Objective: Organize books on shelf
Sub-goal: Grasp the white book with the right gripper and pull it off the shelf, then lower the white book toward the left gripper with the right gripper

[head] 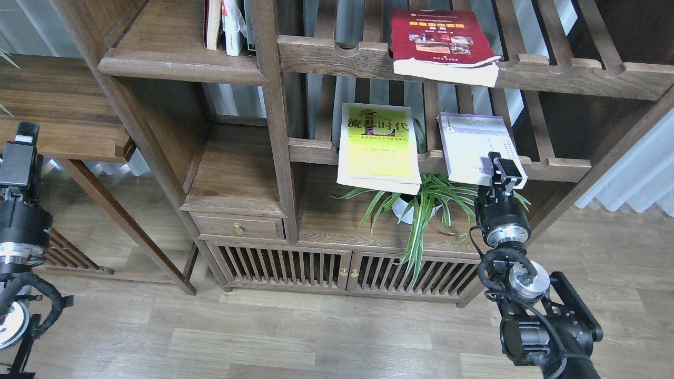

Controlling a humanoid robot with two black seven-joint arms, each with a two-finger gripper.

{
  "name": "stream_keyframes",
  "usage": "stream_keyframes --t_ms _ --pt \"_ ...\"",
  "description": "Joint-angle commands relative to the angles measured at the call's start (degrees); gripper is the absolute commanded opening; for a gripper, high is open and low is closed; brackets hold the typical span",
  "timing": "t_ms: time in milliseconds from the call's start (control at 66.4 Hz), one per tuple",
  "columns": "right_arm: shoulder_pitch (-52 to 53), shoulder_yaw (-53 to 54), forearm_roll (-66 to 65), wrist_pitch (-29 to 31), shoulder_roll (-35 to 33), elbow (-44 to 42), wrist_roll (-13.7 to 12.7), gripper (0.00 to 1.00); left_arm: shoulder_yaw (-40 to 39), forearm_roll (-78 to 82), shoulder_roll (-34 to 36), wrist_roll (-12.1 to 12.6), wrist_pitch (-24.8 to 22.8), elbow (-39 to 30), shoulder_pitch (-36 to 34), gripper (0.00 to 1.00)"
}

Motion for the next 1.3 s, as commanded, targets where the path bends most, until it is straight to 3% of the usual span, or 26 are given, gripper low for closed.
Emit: stream_keyframes --t_ms 0,392,497,587,663,678,813,1280 --pt "0.0 0.0 0.0 0.6 0.0 0.0 0.1 0.27 -1.1 -0.1 0.0 0.0 0.0 -0.2 0.0 1.0" --pt "-0.1 0.7 0.2 2.2 0.0 0.1 1.0 0.16 -3.0 -0.2 0.5 -0.1 0.0 -0.4 0.0 1.0" --pt "-0.5 1.4 1.6 7.8 0.0 0.7 1.8 0.05 -3.0 -0.2 0.5 -0.1 0.0 -0.4 0.0 1.0" --pt "-0.8 1.7 4.8 14.9 0.0 1.1 3.4 0.05 -3.0 -0.2 0.6 -0.1 0.0 -0.3 0.0 1.0" --pt "-2.4 1.7 6.7 18.9 0.0 1.6 5.6 0.05 -3.0 -0.2 0.5 -0.1 0.0 -0.2 0.0 1.0" --pt "-5.1 1.7 7.4 20.2 0.0 2.5 7.8 0.04 -3.0 -0.3 0.5 -0.1 0.0 -0.1 0.0 1.0" --pt "-10.5 1.8 8.5 20.2 0.0 3.1 9.2 0.04 -3.0 -0.5 0.5 -0.1 0.0 0.1 0.1 1.0" --pt "-26.2 9.4 13.9 20.2 0.0 4.8 9.1 0.04 -1.7 -0.4 0.6 0.0 1.1 1.4 -0.3 1.0"
